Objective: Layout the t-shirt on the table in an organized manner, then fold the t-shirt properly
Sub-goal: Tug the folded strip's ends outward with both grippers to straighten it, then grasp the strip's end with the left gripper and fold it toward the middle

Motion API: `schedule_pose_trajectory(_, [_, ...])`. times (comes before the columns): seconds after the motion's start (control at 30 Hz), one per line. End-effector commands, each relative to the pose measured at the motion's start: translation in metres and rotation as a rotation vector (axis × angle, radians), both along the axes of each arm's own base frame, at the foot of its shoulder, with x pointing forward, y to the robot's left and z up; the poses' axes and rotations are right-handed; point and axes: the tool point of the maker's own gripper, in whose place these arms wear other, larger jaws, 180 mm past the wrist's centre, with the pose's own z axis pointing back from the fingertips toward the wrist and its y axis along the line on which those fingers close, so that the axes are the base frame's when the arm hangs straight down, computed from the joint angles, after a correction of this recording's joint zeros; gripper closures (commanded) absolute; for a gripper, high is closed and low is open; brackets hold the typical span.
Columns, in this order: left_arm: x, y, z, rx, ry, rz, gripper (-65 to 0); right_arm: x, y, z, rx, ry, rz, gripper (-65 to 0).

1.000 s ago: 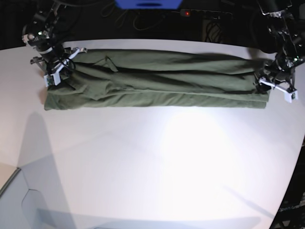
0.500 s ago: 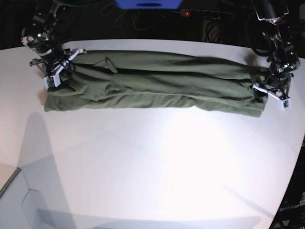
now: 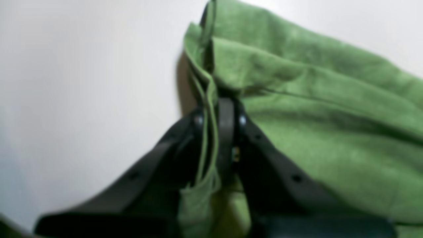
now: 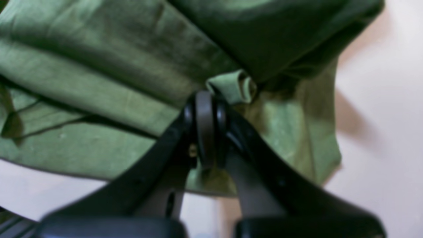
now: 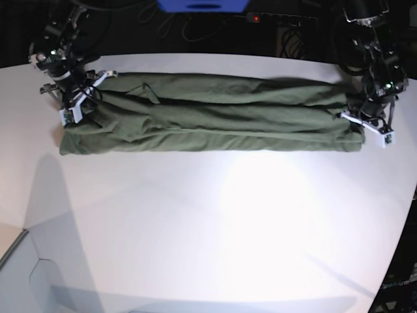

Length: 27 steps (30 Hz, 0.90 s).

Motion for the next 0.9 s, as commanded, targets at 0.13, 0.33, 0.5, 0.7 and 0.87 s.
schedule_pose_trajectory(0.13, [0.029, -0.045, 0.096, 0.028, -0.258, -0.082, 0.0, 0.007, -0.002, 0.008, -0.008, -0.033, 0.002, 0.0])
schedule_pose_trajectory(0.33, [0.035, -0.122, 0.106, -0.082, -0.273, -0.202, 0.0, 0.011, 0.009, 0.007, 0.001, -0.035, 0.038, 0.0])
schedule_pose_trajectory(0.5, [0.028, -0.218, 0.092, -0.185, -0.226, -0.442, 0.0, 0.012, 0.012, 0.007, 0.004, -0.034, 0.046, 0.0])
schedule_pose_trajectory(0.7, [0.019, -0.295, 0.086, -0.213, -0.195, -0.619, 0.0, 0.013, 0.015, 0.007, 0.005, -0.036, 0.052, 0.0])
schedule_pose_trajectory(0.87, [0.012, -0.325, 0.071, -0.115, -0.156, -0.699, 0.0, 0.013, 0.015, 0.007, 0.005, -0.036, 0.052, 0.0])
